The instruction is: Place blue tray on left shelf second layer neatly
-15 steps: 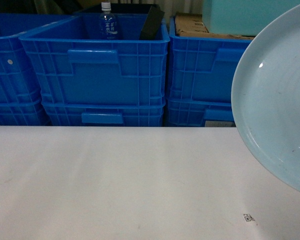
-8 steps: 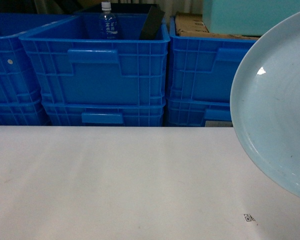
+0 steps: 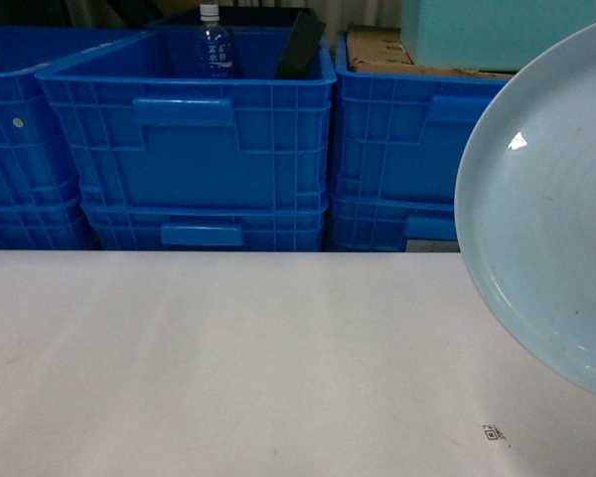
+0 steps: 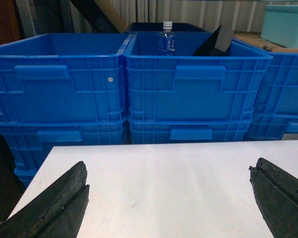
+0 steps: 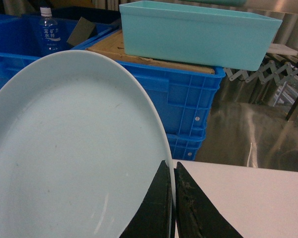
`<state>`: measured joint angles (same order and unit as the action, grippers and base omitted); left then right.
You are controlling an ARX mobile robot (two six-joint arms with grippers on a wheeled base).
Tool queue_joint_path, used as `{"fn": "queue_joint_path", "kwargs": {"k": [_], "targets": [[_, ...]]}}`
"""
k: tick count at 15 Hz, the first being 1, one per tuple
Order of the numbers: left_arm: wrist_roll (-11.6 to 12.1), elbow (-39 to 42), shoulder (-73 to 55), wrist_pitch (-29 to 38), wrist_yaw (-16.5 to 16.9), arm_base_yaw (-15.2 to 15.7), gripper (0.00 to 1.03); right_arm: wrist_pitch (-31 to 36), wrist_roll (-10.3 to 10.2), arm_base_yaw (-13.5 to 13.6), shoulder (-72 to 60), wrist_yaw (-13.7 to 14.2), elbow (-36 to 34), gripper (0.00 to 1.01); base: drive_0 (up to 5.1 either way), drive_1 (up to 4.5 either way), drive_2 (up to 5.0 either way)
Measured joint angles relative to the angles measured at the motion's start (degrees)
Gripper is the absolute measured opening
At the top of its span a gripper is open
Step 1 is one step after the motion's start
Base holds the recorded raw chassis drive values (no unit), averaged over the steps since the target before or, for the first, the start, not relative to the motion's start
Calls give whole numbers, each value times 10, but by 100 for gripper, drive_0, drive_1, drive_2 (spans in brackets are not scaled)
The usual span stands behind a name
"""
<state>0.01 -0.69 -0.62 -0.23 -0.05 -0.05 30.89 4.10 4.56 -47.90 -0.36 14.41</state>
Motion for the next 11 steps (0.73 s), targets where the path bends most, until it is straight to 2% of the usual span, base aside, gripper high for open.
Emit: {"fn": "queue_joint_path", "kwargs": {"k": [10,11], "targets": [[0,0,0,0,0,0,98,0,0,0,0,-1,0,2,-173,-173,-173],[0,0,0,0,0,0,98,0,0,0,0,-1,0,2,279,-380,-380]]}}
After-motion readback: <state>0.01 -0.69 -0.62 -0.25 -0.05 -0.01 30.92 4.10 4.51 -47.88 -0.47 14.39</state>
